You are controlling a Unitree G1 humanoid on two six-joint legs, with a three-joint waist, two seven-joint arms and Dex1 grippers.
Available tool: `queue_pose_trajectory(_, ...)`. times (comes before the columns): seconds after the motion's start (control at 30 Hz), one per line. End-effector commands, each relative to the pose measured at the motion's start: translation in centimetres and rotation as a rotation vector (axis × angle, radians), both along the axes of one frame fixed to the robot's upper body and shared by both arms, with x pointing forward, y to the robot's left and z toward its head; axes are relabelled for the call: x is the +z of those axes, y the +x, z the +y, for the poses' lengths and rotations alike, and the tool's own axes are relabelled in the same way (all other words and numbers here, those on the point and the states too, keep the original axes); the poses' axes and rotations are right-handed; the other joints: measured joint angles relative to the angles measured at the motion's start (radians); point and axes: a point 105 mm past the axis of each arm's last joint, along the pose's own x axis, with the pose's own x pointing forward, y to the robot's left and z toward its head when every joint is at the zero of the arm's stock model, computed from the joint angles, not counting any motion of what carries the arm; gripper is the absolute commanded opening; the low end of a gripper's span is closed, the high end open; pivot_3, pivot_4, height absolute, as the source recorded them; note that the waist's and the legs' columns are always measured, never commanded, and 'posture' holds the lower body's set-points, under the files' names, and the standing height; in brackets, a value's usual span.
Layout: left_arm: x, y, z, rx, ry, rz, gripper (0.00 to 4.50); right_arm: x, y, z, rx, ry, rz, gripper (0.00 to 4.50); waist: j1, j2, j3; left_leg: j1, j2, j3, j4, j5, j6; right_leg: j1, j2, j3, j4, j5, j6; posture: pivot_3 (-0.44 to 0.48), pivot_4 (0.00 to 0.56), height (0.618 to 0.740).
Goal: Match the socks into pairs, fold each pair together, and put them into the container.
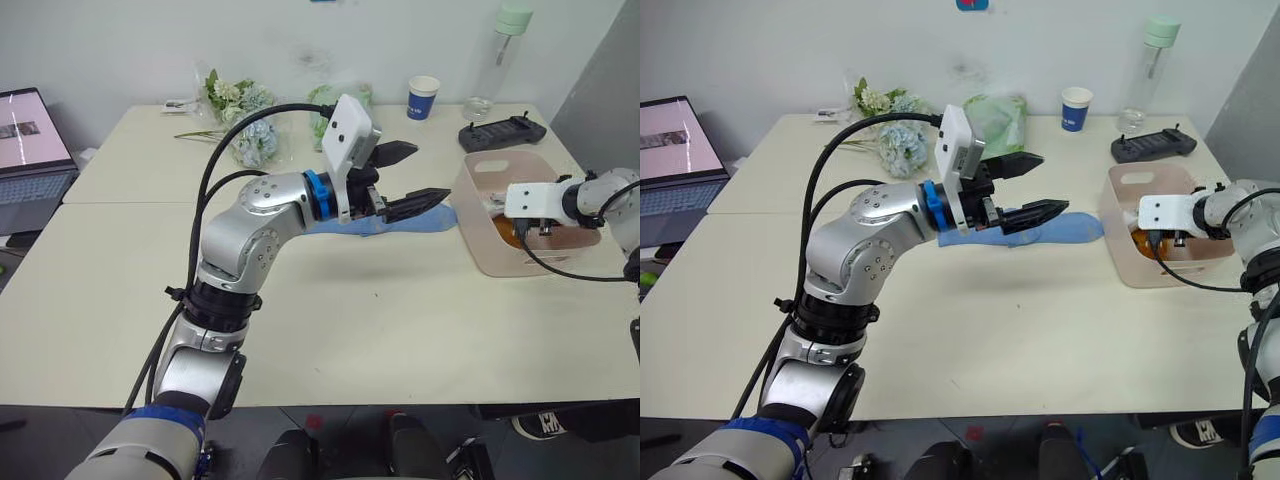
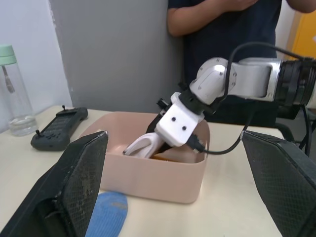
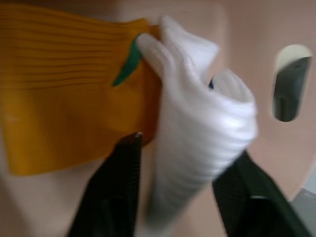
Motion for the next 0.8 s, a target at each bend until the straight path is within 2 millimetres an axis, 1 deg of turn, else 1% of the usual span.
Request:
queue_pose_trajectory(0.03, 1.1, -0.2, 0.5, 0.003, -0.020, -0.054, 4.50, 4.1, -0.5, 0.6, 0.036, 0.062, -0.008, 3.37, -0.001, 0.000, 0.000, 0.000, 0.000, 0.000, 0.000, 0.000, 0.000, 0.000, 0.000, 0.000, 0.000, 0.000, 0.000, 0.000, 0.150, 0.740)
queue_pose_trajectory(0.13, 1.1, -0.1, 0.7, 0.005, -0.017, -0.057, 4.50, 5.8, -1.0, 1.1, 0.045, 0.118, 0.012, 4.42, 0.000, 0.000, 0.000, 0.000, 0.000, -0.001, 0.000, 0.000, 0.000, 0.000, 0.000, -0.001, 0.000, 0.000, 0.000, 0.000, 0.150, 0.740)
queue_pose_trajectory(0.17, 1.1, 0.0, 0.8, 0.012, -0.011, -0.065, 4.50, 7.0, -1.4, 1.3, 0.044, 0.148, 0.026, 4.49, 0.001, 0.000, 0.000, 0.000, 0.000, -0.001, 0.000, 0.000, 0.000, 0.001, 0.000, -0.001, 0.000, 0.000, 0.000, 0.000, 0.150, 0.740)
queue_pose_trajectory(0.23, 1.0, 0.1, 0.9, 0.014, -0.008, -0.069, 4.50, 9.3, -2.1, 2.0, 0.037, 0.262, 0.045, 4.49, 0.002, 0.000, 0.000, 0.000, 0.000, -0.001, 0.000, 0.000, 0.000, 0.001, 0.000, -0.001, 0.000, 0.000, 0.000, 0.000, 0.150, 0.740)
queue_pose_trajectory(0.3, 1.1, 0.1, 0.8, 0.013, -0.013, -0.070, 4.50, 11.1, -2.0, 2.0, 0.019, 0.307, -0.013, 4.49, 0.002, 0.001, 0.001, 0.000, 0.000, -0.001, 0.000, 0.000, 0.000, 0.000, 0.000, -0.001, 0.000, 0.000, 0.000, 0.000, 0.150, 0.740)
queue_pose_trajectory(0.37, 1.1, 0.1, 0.7, 0.010, -0.015, -0.073, 4.50, 12.1, -1.1, 1.1, -0.033, 0.265, -0.129, 4.49, 0.006, 0.001, 0.001, 0.000, 0.000, -0.003, 0.000, 0.000, 0.000, 0.000, 0.000, -0.001, 0.000, 0.000, 0.000, 0.000, 0.150, 0.740)
queue_pose_trajectory(0.43, 1.1, 0.1, 0.5, 0.009, -0.016, -0.075, 4.50, 12.1, -0.6, 0.5, -0.058, 0.227, -0.178, 4.49, 0.011, 0.001, 0.001, 0.000, 0.000, -0.003, 0.000, 0.000, 0.000, 0.000, 0.000, -0.001, 0.000, 0.000, 0.000, 0.000, 0.150, 0.740)
queue_pose_trajectory(0.47, 1.2, 0.1, 0.5, 0.007, -0.016, -0.076, 4.50, 11.6, -0.4, 0.2, -0.064, 0.203, -0.187, 4.31, 0.014, 0.001, 0.001, 0.000, 0.000, -0.002, 0.000, 0.000, 0.000, 0.000, 0.000, -0.001, 0.000, 0.000, 0.000, 0.000, 0.150, 0.740)
queue_pose_trajectory(0.53, 1.2, 0.0, 0.5, 0.006, -0.015, -0.080, 4.50, 9.6, -0.3, -0.4, -0.070, 0.149, -0.147, 3.92, 0.018, 0.001, 0.001, 0.000, -0.001, -0.001, 0.000, 0.000, 0.000, 0.000, 0.000, -0.001, 0.000, 0.000, 0.000, 0.000, 0.150, 0.740)
queue_pose_trajectory(0.67, 1.3, 0.1, 0.5, 0.009, -0.007, -0.087, 4.50, 6.3, -0.2, -0.8, -0.076, 0.105, -0.050, 2.57, 0.018, 0.001, 0.001, -0.001, -0.001, 0.000, 0.000, 0.000, 0.000, 0.000, 0.000, 0.000, 0.000, 0.000, 0.000, 0.000, 0.150, 0.740)
queue_pose_trajectory(0.77, 1.2, 0.1, 0.5, 0.010, -0.004, -0.089, 4.50, 4.8, 0.0, -0.8, -0.084, 0.085, -0.020, 1.44, 0.015, 0.001, 0.001, -0.001, 0.000, 0.000, 0.000, 0.000, 0.000, -0.001, 0.000, 0.000, 0.001, 0.000, 0.000, 0.000, 0.150, 0.740)
queue_pose_trajectory(0.8, 1.2, 0.1, 0.5, 0.011, 0.000, -0.092, 4.50, 3.8, 0.2, -0.7, -0.093, 0.083, -0.003, 1.15, 0.014, 0.001, 0.001, -0.001, 0.000, 0.000, 0.000, 0.000, 0.000, -0.001, 0.000, 0.000, 0.001, 0.000, 0.000, 0.000, 0.150, 0.740)
